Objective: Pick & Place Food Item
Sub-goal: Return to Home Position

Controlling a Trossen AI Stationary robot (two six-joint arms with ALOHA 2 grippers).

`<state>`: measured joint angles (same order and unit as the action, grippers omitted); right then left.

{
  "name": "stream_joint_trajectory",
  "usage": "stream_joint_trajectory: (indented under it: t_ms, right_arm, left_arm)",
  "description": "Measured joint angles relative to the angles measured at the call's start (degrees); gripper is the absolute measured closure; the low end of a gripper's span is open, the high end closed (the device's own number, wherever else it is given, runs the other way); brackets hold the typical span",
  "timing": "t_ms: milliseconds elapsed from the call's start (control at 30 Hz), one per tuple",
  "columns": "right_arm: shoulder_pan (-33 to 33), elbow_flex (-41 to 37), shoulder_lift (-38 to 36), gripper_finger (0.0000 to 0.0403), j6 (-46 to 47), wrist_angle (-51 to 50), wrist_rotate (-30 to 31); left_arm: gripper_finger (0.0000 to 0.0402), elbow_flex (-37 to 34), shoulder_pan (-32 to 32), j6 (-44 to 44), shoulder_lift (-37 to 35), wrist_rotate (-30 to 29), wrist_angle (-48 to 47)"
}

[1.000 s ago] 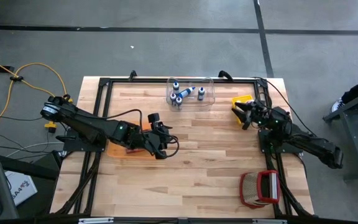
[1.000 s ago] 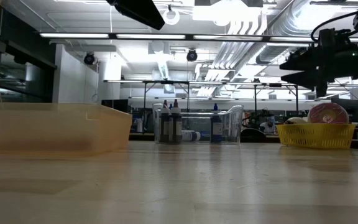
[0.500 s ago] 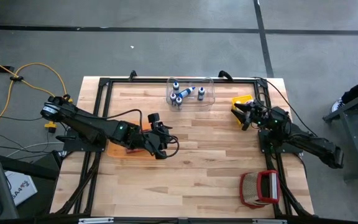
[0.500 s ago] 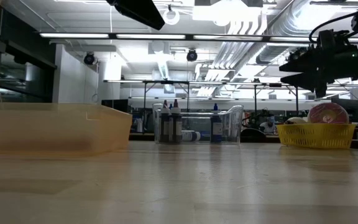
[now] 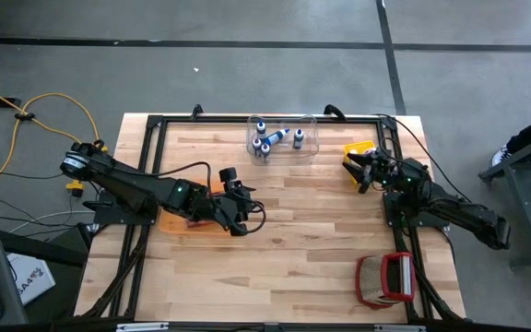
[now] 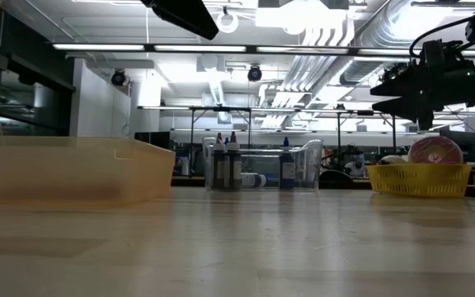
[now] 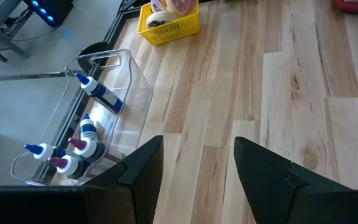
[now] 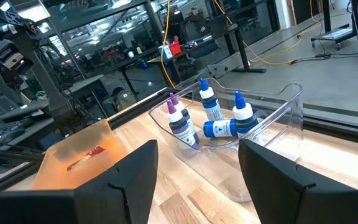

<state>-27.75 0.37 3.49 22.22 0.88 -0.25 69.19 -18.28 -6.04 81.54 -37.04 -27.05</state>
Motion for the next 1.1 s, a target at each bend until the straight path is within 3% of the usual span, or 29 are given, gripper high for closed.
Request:
stream_joint_trajectory:
  t_ms: [233, 600, 867, 1100]
  right_arm:
    - [0.0, 0.0, 0.0, 0.0192, 0.0, 0.0, 0.0]
    - [0.0, -0.1, 0.0, 0.0192, 0.0, 0.1, 0.1]
    - [0.0, -0.1, 0.0, 0.0192, 0.0, 0.1, 0.1]
    - [0.0, -0.1, 0.0, 0.0192, 0.0, 0.1, 0.1]
  left_arm:
    - [0.0214, 0.0, 0.0, -0.7, 0.0, -0.3, -0.4]
    - [0.0214, -1.4, 3.2, -7.8, -2.9, -5.6, -6.7]
    - [0.0214, -15.7, 3.2, -5.9, -14.2, -5.2, 5.1]
    - [0.0214, -28.6, -0.7, -3.8, -26.1, -5.1, 14.7]
